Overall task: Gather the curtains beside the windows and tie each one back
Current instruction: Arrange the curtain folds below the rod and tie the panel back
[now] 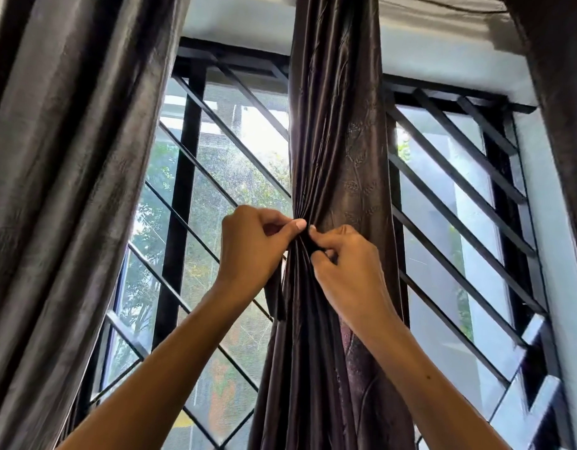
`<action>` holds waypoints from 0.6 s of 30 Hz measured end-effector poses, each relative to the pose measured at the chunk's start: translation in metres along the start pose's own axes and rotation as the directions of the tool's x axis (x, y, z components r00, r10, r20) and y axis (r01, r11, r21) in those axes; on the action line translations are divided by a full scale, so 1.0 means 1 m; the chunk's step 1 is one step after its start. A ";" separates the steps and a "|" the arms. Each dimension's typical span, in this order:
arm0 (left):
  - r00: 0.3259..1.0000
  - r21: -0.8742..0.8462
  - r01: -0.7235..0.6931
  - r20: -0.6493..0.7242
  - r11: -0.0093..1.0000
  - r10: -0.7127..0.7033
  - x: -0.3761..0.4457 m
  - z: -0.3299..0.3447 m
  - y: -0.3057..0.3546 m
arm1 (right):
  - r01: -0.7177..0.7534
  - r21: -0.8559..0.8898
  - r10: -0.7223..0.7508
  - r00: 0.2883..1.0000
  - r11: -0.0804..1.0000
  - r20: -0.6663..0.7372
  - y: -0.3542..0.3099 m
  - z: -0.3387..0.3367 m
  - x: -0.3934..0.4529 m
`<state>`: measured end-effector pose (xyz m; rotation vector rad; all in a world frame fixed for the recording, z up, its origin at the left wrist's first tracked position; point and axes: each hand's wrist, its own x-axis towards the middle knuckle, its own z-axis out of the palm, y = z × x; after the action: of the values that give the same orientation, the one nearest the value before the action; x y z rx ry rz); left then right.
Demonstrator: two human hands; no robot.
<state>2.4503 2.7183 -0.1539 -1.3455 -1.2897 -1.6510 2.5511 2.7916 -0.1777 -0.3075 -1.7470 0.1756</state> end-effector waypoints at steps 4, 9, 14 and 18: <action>1.000 0.010 0.028 -0.012 1.000 -0.028 0.004 0.003 0.005 | 0.020 -0.009 -0.020 0.998 1.000 0.051 0.000 -0.005 0.002; 0.996 0.067 0.087 -0.021 0.994 -0.086 0.010 0.005 0.002 | 0.036 0.163 -0.032 0.999 0.986 -0.029 0.010 -0.012 0.003; 0.991 -0.020 0.132 0.009 0.991 -0.132 0.009 0.007 -0.003 | -0.073 0.095 0.097 0.954 0.993 -0.282 0.024 -0.014 0.009; 0.992 -0.026 0.123 0.013 0.992 -0.123 0.007 0.013 0.000 | -0.091 0.110 0.123 0.935 0.990 -0.332 0.025 -0.015 0.014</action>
<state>2.4529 2.7314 -0.1476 -1.3158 -1.3863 -1.7510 2.5661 2.8189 -0.1691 -0.3436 -1.3774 0.2660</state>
